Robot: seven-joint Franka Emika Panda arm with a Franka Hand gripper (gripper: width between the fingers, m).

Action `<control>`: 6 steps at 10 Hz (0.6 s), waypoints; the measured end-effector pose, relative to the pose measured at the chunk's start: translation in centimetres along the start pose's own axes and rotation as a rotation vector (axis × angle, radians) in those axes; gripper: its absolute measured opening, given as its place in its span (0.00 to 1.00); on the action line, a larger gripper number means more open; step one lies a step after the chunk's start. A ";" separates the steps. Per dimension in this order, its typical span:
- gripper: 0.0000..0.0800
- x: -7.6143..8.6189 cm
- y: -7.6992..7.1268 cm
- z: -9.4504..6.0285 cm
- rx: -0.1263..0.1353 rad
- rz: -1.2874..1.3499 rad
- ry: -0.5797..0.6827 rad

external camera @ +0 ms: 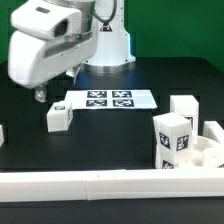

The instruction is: Assemble stool

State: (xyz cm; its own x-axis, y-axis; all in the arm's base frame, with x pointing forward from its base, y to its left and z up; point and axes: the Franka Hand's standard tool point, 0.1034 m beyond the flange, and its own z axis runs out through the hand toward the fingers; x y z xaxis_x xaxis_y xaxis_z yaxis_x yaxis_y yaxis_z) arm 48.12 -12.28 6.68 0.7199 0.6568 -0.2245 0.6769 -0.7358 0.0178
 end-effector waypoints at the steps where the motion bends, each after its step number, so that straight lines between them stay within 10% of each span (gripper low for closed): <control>1: 0.81 -0.1 -0.2 0.5 0.013 0.076 -0.006; 5: 0.81 0.7 -0.7 0.3 0.046 0.408 0.009; 6: 0.81 1.0 -0.3 -0.2 0.115 0.577 -0.028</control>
Offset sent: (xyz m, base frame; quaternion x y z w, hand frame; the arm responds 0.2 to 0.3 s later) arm 0.0000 0.0000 0.0000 0.0000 0.0000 0.1296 0.9916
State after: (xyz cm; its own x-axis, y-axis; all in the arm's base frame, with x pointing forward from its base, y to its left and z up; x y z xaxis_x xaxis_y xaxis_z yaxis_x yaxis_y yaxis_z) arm 48.65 -11.32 6.63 0.9615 0.1413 -0.2355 0.1547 -0.9872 0.0395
